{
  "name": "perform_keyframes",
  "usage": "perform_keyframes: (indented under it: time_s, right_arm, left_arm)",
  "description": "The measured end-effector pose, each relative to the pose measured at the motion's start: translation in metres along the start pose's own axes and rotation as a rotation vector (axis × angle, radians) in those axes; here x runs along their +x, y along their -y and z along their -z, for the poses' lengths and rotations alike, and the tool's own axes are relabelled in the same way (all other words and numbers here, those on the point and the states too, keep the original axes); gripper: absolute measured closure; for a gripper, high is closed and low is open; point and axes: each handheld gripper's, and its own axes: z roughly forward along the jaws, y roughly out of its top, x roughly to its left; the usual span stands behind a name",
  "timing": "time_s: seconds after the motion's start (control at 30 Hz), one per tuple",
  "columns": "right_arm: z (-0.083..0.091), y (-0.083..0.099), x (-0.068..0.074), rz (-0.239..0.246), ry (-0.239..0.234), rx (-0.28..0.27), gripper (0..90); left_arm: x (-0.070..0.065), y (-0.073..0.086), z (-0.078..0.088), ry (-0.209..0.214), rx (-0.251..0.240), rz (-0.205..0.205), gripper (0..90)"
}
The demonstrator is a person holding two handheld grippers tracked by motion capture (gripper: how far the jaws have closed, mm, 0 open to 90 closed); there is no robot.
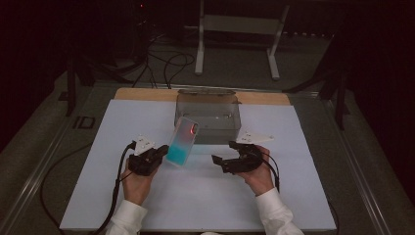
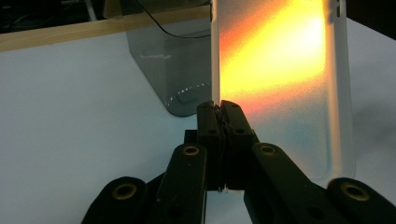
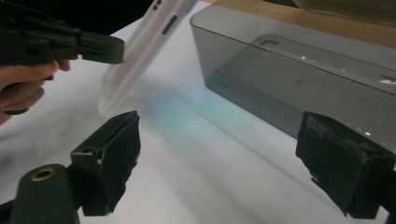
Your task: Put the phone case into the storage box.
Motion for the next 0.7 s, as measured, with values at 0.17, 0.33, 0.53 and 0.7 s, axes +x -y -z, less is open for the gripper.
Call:
perform_keyframes:
  time_s: [0.17, 0.33, 0.53, 0.7]
  right_arm:
    - [-0.006, -0.003, 0.006, -0.001, -0.014, -0.002, 14.7]
    - [-0.015, -0.007, 0.014, -0.013, -0.027, -0.006, 15.1]
    - [-0.022, -0.01, 0.021, -0.016, -0.056, -0.007, 17.9]
    - [-0.027, -0.012, 0.026, -0.018, -0.081, -0.006, 22.1]
  left_arm:
    - [-0.001, 0.0, 0.0, 0.002, -0.001, 0.002, 88.8]
    - [-0.002, 0.0, 0.0, 0.002, -0.005, 0.011, 88.8]
    - [-0.003, 0.0, -0.001, 0.004, -0.007, 0.019, 88.7]
    - [-0.003, -0.001, -0.001, 0.003, -0.01, 0.024, 88.8]
